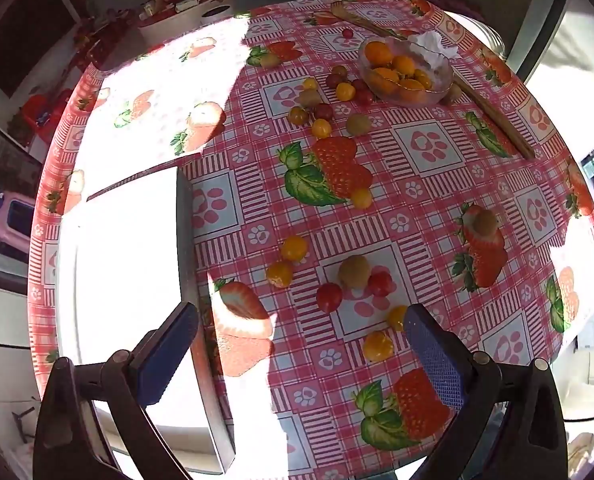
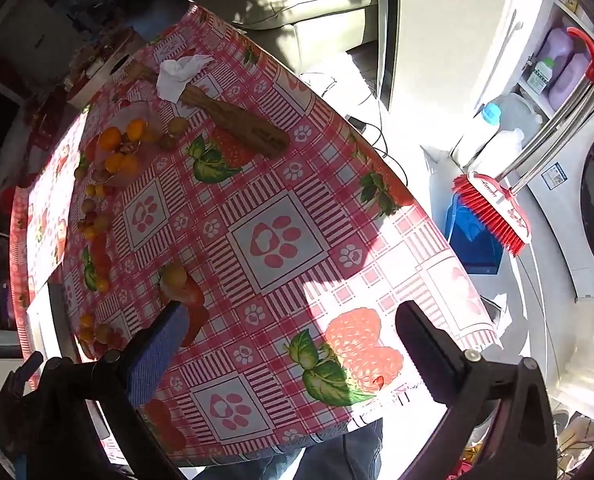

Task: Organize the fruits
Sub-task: 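Move both tools over the scattered fruits toward the tray side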

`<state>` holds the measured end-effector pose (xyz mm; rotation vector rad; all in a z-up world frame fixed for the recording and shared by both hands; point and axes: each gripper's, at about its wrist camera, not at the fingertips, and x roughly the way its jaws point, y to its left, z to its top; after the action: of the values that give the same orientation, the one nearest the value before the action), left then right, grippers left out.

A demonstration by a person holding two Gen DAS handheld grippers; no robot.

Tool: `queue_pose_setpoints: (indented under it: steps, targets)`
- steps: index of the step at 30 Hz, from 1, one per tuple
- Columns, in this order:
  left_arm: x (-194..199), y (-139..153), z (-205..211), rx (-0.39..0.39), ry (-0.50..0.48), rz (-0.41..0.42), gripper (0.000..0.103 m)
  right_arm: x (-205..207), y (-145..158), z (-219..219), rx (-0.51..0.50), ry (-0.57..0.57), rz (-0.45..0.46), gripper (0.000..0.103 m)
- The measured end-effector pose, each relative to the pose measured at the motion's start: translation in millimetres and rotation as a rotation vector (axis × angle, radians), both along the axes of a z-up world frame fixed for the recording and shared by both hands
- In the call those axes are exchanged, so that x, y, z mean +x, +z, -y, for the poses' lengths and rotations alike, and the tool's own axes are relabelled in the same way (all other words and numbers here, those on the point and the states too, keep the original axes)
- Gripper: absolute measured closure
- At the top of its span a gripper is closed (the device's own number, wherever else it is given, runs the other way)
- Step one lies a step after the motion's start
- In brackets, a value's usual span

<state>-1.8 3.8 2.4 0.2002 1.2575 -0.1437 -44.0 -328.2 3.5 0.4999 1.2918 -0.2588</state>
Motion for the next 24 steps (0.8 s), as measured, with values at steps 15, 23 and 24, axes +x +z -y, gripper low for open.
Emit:
queue_pose_setpoints:
  steps: [15,23,24]
  targets:
    - [-21,4,-41,0.007,0.035,-0.114,0.000,14,0,-127,0.015,0.330,-0.146,0.000]
    - [-23,12,-49,-0.009,0.035,-0.100,0.000,4,-4,-153,-0.018,0.460,-0.206,0.000]
    - [-23,13,-48,-0.008,0.027,-0.095,0.000,3,-4,-154,-0.022,0.476,-0.212,0.000]
